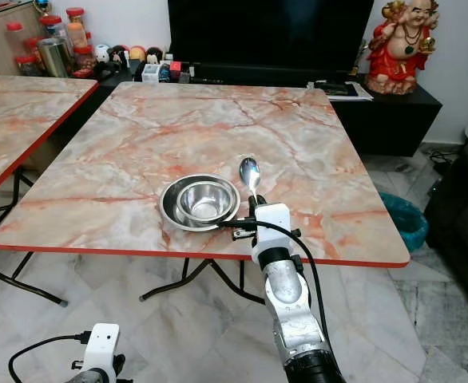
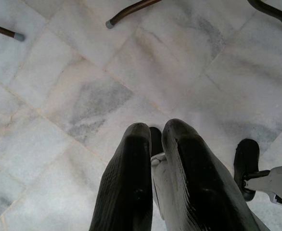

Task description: Setting the table

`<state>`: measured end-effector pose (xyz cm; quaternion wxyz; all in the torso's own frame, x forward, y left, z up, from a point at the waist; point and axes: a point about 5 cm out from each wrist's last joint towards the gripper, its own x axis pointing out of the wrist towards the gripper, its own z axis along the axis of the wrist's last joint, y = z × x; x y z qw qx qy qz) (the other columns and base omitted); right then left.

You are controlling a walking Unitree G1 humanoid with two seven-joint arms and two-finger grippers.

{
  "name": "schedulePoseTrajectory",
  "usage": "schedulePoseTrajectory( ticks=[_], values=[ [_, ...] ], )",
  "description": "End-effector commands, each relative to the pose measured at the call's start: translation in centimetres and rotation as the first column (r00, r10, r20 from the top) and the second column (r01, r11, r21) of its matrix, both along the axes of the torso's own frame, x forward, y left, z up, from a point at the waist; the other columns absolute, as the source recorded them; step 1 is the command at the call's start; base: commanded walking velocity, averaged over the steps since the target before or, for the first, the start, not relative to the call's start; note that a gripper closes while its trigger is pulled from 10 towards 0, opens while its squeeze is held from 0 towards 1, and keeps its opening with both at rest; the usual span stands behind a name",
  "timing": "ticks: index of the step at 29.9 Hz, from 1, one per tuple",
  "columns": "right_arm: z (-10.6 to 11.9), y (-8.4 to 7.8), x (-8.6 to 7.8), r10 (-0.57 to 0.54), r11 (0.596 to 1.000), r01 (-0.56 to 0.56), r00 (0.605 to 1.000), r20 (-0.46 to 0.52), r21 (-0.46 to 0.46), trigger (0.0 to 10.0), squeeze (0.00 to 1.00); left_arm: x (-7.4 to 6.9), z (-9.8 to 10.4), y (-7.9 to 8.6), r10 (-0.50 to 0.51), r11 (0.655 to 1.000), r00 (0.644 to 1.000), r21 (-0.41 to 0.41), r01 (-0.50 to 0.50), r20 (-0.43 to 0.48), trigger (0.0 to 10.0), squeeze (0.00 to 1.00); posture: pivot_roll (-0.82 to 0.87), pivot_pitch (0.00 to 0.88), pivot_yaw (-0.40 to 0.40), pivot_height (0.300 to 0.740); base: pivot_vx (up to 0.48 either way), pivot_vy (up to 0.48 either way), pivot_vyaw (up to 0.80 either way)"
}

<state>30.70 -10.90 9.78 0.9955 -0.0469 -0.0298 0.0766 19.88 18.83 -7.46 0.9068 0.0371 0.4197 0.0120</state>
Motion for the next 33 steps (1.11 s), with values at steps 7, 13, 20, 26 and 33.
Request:
schedulePoseTrajectory(
  ticks=[7, 13, 20, 26, 33],
  values=[
    [0.30, -0.30, 0.29, -0.016, 1.000, 0.016, 1.000, 0.007, -0.004, 10.0, 0.00, -0.04, -0.03, 0.11, 0.005, 1.000, 1.000, 0.005, -0.005, -0.006, 10.0, 0.00, 0.00, 0.000, -0.032, 0.736, 0.256, 0.000, -0.44],
    [0.18, -0.12, 0.14, -0.006, 1.000, 0.006, 1.000, 0.002, 0.001, 10.0, 0.00, -0.11, -0.07, 0.01, 0.002, 1.000, 1.000, 0.005, -0.002, -0.006, 10.0, 0.00, 0.00, 0.000, -0.032, 0.736, 0.257, 0.000, 0.00],
    [0.10, -0.02, 0.04, 0.003, 1.000, -0.003, 1.000, -0.003, 0.005, 10.0, 0.00, -0.26, -0.15, -0.02, 0.001, 1.000, 1.000, 0.007, -0.001, -0.010, 10.0, 0.00, 0.00, 0.000, -0.034, 0.736, 0.260, 0.000, 0.00],
    [-0.02, 0.65, -0.36, 0.073, 0.996, -0.073, 0.997, 0.008, -0.044, 10.0, 0.00, -0.33, -0.18, -0.08, 0.006, 1.000, 1.000, 0.004, -0.006, -0.006, 10.0, 0.00, 0.00, 0.000, -0.035, 0.736, 0.082, 0.000, 0.40],
    [-0.31, 0.07, -0.46, 0.038, 0.999, -0.038, 0.999, -0.009, -0.024, 10.0, 0.00, -0.44, -0.25, -0.20, 0.002, 1.000, 1.000, 0.002, -0.002, -0.011, 10.0, 0.00, -0.01, 0.000, -0.037, 0.736, 0.000, 0.000, 0.34]
  ],
)
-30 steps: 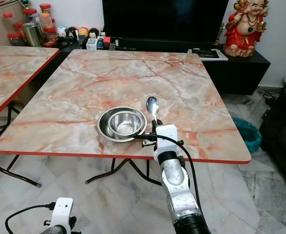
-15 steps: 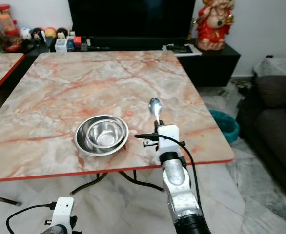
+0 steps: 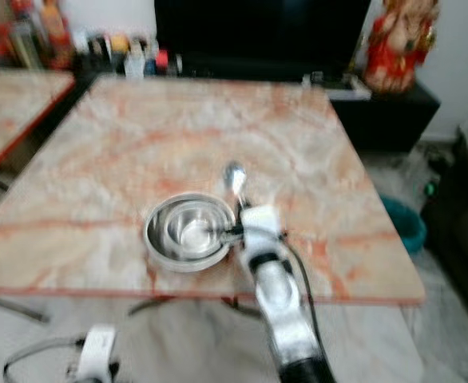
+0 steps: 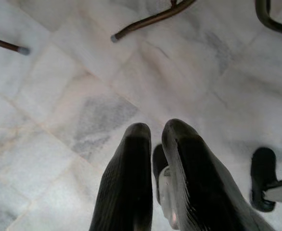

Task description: Setting the table

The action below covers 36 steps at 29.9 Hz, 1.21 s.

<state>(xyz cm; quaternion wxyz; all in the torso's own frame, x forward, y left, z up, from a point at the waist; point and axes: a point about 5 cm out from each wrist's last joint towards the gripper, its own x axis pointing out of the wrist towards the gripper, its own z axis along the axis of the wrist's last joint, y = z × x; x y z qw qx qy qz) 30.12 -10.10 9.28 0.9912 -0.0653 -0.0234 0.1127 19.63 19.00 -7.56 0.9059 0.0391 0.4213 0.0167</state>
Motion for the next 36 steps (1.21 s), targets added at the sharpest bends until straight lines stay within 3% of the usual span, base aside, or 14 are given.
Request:
schedulePoseTrajectory(
  ticks=[1, 15, 23, 36],
  values=[
    [0.20, -0.81, 0.14, -0.036, 0.999, 0.036, 0.999, 0.004, 0.019, 10.0, 0.00, -0.20, -0.16, -0.38, -0.005, 1.000, 1.000, -0.006, 0.005, -0.008, 10.0, 0.00, -0.01, 0.000, -0.037, 0.736, 0.000, 0.000, 0.00],
    [-0.06, -1.65, -0.11, -0.100, 0.994, 0.100, 0.995, -0.007, 0.033, 10.0, 0.00, -0.56, -0.35, -0.51, -0.015, 1.000, 1.000, -0.010, 0.015, -0.017, 10.0, 0.00, -0.01, 0.000, -0.034, 0.736, 0.000, 0.000, 0.00],
    [0.07, -1.29, -0.06, -0.084, 0.996, 0.084, 0.996, 0.002, 0.022, 10.0, 0.00, -0.32, -0.22, -0.42, -0.024, 1.000, 1.000, 0.002, 0.024, -0.012, 10.0, 0.00, -0.01, 0.000, -0.034, 0.736, 0.000, 0.000, 0.00],
    [0.11, -0.84, 0.10, -0.065, 0.998, 0.065, 0.998, 0.003, 0.021, 10.0, 0.00, -0.37, -0.22, -0.20, -0.036, 0.999, 0.999, 0.015, 0.036, -0.014, 10.0, 0.00, -0.01, 0.000, -0.031, 0.736, 0.000, -0.297, 0.00]
  ],
)
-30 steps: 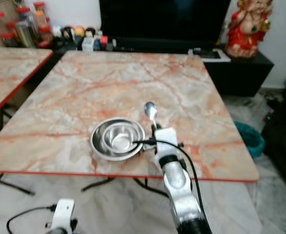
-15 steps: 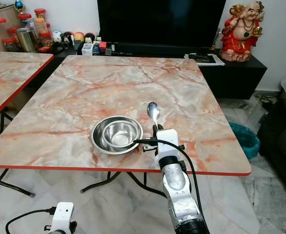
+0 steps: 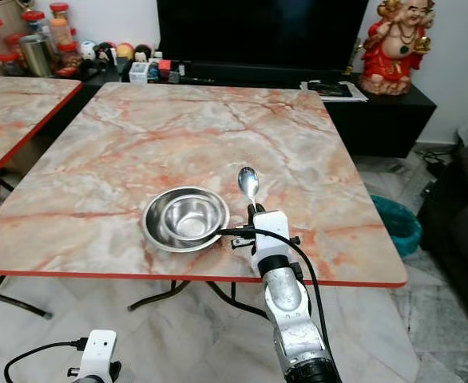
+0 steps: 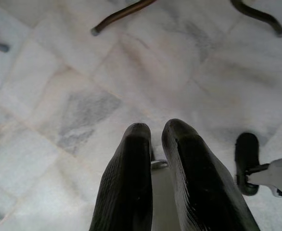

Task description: Setting the table

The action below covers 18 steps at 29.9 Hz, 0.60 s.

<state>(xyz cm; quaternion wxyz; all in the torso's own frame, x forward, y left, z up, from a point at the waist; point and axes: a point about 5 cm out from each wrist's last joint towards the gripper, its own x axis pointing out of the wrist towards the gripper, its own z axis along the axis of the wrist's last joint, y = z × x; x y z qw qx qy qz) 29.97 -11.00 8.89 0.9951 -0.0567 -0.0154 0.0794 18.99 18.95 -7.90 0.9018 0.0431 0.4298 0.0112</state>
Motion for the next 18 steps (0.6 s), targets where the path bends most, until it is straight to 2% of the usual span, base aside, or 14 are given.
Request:
schedulePoseTrajectory(
  ticks=[1, 12, 18],
  values=[
    [0.52, 0.09, 0.27, 0.004, 1.000, -0.004, 1.000, 0.018, 0.003, 10.0, 0.00, 0.32, 0.14, -0.13, -0.024, 1.000, 1.000, 0.013, 0.024, 0.006, 10.0, 0.00, -0.01, 0.000, -0.031, 0.736, 0.000, -0.319, 0.00],
    [0.55, 0.18, 0.34, 0.011, 1.000, -0.012, 1.000, 0.018, 0.006, 10.0, 0.00, 0.61, 0.32, 0.01, -0.016, 1.000, 1.000, 0.012, 0.016, 0.018, 10.0, 0.00, -0.01, 0.000, -0.032, 0.736, 0.000, -0.299, 0.00],
    [0.47, 0.29, 0.28, 0.015, 1.000, -0.016, 1.000, 0.010, 0.012, 10.0, 0.00, 0.50, 0.27, 0.14, 0.003, 1.000, 1.000, 0.005, -0.003, 0.015, 10.0, 0.00, -0.01, 0.000, -0.036, 0.736, 0.000, 0.000, 0.00]
  ],
)
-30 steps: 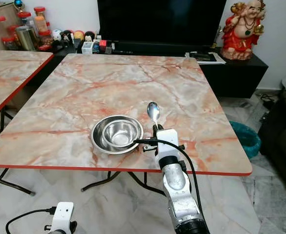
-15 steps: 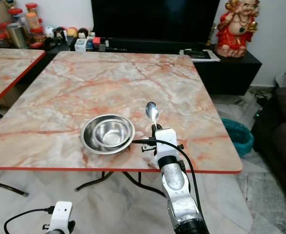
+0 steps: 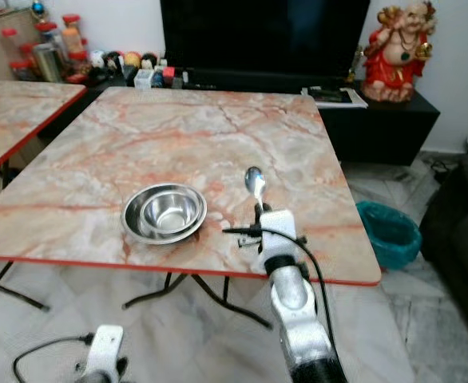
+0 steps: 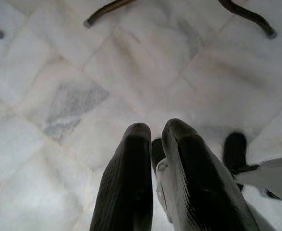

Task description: Setting the table

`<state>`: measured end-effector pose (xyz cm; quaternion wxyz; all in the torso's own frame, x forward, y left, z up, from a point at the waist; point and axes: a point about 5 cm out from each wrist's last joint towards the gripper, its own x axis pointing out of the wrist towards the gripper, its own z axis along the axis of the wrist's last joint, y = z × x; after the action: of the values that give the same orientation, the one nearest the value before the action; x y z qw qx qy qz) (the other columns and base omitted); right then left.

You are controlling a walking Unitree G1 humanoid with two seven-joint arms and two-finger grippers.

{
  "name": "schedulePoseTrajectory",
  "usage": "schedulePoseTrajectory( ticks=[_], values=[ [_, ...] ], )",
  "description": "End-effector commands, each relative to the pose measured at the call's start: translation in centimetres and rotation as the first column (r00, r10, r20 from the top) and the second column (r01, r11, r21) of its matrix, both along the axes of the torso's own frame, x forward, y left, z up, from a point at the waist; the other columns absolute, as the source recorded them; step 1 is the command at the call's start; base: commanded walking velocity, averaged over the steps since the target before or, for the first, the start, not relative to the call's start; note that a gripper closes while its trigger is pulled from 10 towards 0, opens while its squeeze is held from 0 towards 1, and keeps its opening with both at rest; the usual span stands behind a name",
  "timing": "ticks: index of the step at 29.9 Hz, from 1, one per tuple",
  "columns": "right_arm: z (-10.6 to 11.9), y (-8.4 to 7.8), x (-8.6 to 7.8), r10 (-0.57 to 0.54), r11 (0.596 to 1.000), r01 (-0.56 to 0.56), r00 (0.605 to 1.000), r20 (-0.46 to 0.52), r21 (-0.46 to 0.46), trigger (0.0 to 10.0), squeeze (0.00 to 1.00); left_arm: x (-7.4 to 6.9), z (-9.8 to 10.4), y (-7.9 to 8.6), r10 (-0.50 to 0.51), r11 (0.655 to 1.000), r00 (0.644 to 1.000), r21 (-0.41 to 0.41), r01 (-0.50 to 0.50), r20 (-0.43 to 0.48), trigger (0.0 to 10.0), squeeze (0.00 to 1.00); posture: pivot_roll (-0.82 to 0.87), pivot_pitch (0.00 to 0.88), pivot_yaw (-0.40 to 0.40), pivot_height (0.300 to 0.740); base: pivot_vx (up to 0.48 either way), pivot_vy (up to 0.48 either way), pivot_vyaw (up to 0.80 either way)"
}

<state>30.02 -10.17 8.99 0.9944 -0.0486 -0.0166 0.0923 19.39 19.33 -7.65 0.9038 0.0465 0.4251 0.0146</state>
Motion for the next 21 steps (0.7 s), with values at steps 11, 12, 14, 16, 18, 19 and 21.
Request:
schedulePoseTrajectory(
  ticks=[11, 12, 14, 16, 18, 19, 21],
  values=[
    [0.39, -0.54, 0.36, -0.004, 1.000, 0.004, 1.000, 0.003, -0.002, 10.0, 0.00, 0.09, 0.03, -0.07, 0.036, 0.999, 0.999, -0.008, -0.036, 0.008, 10.0, 0.00, -0.01, 0.000, -0.045, 0.736, 0.000, 0.000, 0.00],
    [0.39, -0.54, 0.36, -0.004, 1.000, 0.004, 1.000, 0.003, -0.002, 10.0, 0.00, 0.09, 0.03, -0.07, 0.036, 0.999, 0.999, -0.008, -0.036, 0.008, 10.0, 0.00, -0.01, 0.000, -0.045, 0.736, 0.000, 0.000, 0.00],
    [0.43, -0.41, 0.37, 0.001, 1.000, -0.001, 1.000, 0.003, -0.002, 10.0, 0.00, 0.10, 0.06, 0.08, 0.044, 0.999, 0.999, -0.006, -0.044, 0.010, 10.0, 0.00, -0.01, 0.000, -0.044, 0.736, 0.000, 0.000, 0.00],
    [0.37, -0.37, 0.37, 0.003, 1.000, -0.004, 1.000, -0.002, -0.004, 10.0, 0.00, 0.10, 0.07, 0.16, 0.046, 0.999, 0.999, -0.001, -0.046, 0.010, 10.0, 0.00, -0.01, 0.000, -0.044, 0.736, 0.124, 0.000, 0.00],
    [0.28, -0.35, 0.35, 0.001, 1.000, -0.001, 1.000, -0.009, 0.001, 10.0, 0.00, 0.08, 0.07, 0.23, 0.047, 0.999, 0.999, 0.002, -0.047, 0.009, 10.0, 0.00, -0.01, 0.000, -0.042, 0.736, 0.262, 0.000, 0.00],
    [0.25, -0.35, 0.35, -0.001, 1.000, 0.001, 1.000, -0.011, 0.006, 10.0, 0.00, 0.07, 0.07, 0.26, 0.047, 0.999, 0.999, 0.002, -0.047, 0.009, 10.0, 0.00, -0.01, 0.000, -0.042, 0.736, 0.277, 0.000, 0.00],
    [0.18, -0.39, 0.33, -0.006, 1.000, 0.006, 1.000, -0.015, 0.005, 10.0, 0.00, 0.03, 0.06, 0.33, 0.048, 0.999, 0.999, 0.004, -0.048, 0.008, 10.0, 0.00, -0.01, 0.000, -0.041, 0.736, 0.291, 0.000, 0.00]
  ],
)
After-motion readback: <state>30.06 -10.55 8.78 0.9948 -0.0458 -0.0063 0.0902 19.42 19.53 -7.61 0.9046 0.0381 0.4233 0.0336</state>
